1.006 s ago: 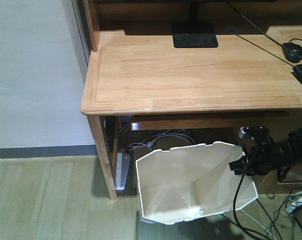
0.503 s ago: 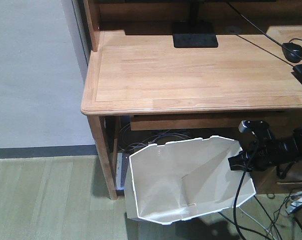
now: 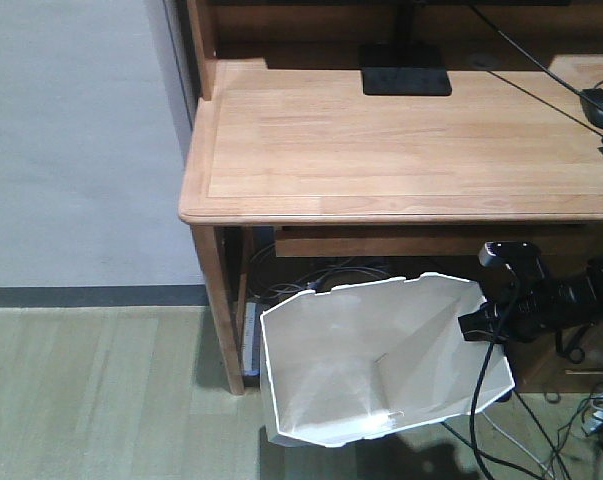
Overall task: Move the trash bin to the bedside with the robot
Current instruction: 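Hold the bin in the right gripper while the base turns toward the bed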
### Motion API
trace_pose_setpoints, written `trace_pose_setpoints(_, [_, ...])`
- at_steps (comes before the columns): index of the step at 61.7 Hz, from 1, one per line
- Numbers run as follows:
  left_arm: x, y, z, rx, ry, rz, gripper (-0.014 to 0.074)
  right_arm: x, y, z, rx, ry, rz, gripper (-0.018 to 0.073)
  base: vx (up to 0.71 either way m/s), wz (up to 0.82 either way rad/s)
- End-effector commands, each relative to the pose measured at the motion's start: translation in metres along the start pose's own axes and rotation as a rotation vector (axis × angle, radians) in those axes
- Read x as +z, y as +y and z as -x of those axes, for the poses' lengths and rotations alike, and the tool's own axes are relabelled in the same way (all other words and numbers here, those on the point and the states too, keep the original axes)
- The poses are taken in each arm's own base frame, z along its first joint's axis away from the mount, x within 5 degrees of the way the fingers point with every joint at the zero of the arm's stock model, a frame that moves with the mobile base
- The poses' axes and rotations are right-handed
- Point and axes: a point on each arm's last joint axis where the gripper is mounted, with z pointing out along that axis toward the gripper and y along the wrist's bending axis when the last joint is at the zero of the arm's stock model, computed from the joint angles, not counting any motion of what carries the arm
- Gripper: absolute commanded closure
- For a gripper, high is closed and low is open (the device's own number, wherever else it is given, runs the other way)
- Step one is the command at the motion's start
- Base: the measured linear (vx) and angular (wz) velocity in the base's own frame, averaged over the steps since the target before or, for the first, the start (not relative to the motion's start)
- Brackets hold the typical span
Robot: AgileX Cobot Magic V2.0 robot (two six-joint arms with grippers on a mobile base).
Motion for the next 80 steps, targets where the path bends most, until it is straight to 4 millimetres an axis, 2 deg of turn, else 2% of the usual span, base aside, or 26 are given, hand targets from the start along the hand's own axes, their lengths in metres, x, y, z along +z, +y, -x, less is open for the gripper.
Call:
trace_pose_setpoints(1, [0.0016,-0.0016,-0.0020,-0.011,-0.056,-0.012,0.0602,-0.0208,0.0212,0.0196,0.022,-0.108,0.176,0.0566,-0.04,0.17])
trace_pose_setpoints(21, [0.0016,-0.0016,-0.0020,-0.011,-0.056,-0.012,0.0602,-0.0208,0.0213,0.0195,0.021,-0.107,0.176,0.0566,-0.06,0.35])
trace_pose_setpoints(80, [0.0016,-0.0016,-0.0020,-0.011,-0.056,-0.012,0.0602,-0.0208,0.0213,0.0195,0.021,-0.107,0.176,0.0566,-0.03,0.62])
